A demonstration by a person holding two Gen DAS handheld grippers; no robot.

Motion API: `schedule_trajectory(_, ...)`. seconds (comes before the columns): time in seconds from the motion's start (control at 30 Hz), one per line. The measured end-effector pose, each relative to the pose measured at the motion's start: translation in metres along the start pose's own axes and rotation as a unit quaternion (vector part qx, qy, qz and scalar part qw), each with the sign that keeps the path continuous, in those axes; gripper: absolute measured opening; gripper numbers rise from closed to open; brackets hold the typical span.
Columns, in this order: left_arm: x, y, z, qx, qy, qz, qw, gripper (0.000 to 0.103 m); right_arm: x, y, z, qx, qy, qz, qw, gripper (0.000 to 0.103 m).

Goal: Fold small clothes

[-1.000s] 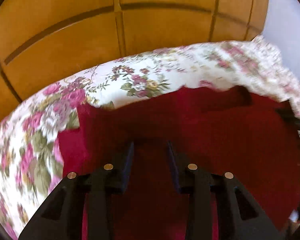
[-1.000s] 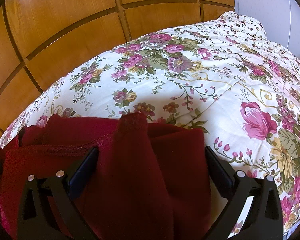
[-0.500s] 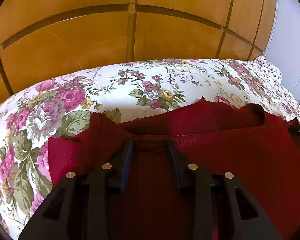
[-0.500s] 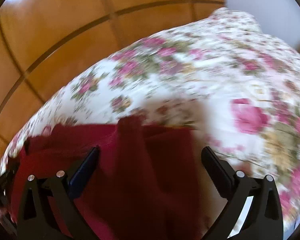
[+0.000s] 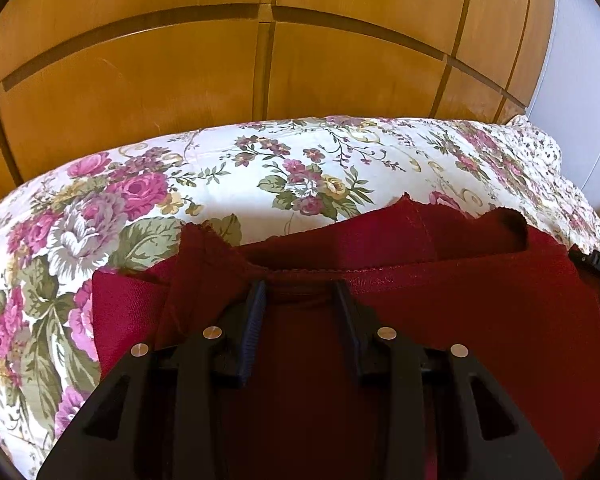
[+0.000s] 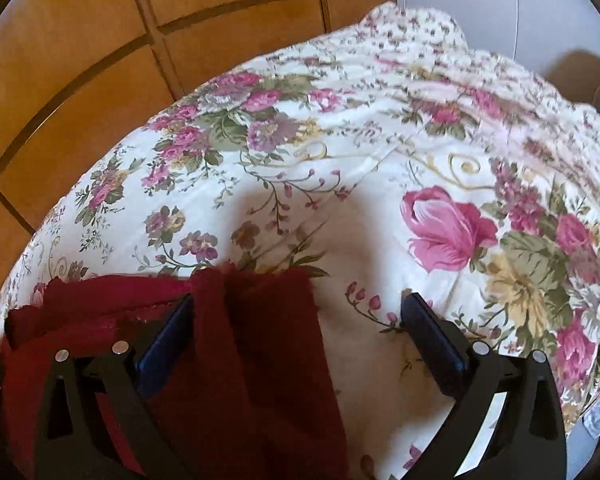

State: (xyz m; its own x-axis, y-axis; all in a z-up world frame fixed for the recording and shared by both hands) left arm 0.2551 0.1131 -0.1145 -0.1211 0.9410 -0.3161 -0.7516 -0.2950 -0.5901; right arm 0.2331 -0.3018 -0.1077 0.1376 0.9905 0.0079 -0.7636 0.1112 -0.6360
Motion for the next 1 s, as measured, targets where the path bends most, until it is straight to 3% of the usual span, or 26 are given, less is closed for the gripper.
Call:
schedule_trajectory(0.1,-0.001,0.000,0.000,-0.001,-0.002,-0.001,1.0000,0.035,-0.015,0.004,0.008,-0.012,-0.058,-0.041,0.997,0.101)
schedule_trajectory(0.23,-0.002,0.000,0.002,-0.004,-0.005,-0.005,1.0000,0.035,-0.024,0.024,0.045,-0.030,-0.070,-0.070,0.995,0.101)
schedule_trajectory(0.37,-0.008,0.001,0.003,-0.006,-0.009,-0.020,0.9997,0.045,-0.021,0.060,0.072,-0.042,-0.099,-0.078,0.991,0.101)
schedule_trajectory(0.47,-0.014,0.003,0.005,-0.013,-0.031,-0.040,0.9986,0.051,-0.011,0.079,0.084,-0.050,-0.096,-0.041,0.993,0.101)
schedule_trajectory(0.6,-0.020,0.007,0.013,-0.021,-0.059,-0.058,0.9964,0.075,0.002,0.092,0.091,-0.056,-0.080,0.025,0.995,0.101)
schedule_trajectory(0.73,-0.020,0.015,0.028,-0.022,-0.056,-0.042,0.9973,0.091,-0.001,0.102,0.095,-0.062,-0.092,0.004,0.994,0.101)
schedule_trajectory(1.0,-0.017,0.044,0.057,-0.021,-0.030,0.021,0.9991,0.093,0.002,0.115,0.101,-0.066,-0.086,0.020,0.994,0.101)
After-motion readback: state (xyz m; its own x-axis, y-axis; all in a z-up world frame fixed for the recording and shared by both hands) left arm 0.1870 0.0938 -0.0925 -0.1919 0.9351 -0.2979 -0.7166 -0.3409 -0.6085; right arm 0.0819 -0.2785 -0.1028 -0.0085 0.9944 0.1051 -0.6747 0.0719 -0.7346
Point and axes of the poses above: each gripper's, at about its wrist camera, not at the fingertips, and z roughly against the way its jaws point, x to its left, y to its underside, the point moved 6 cm from there along -z, roughly the way its jaws point, and after that the axes turned 15 degrees about z, right-handed, at the moved point
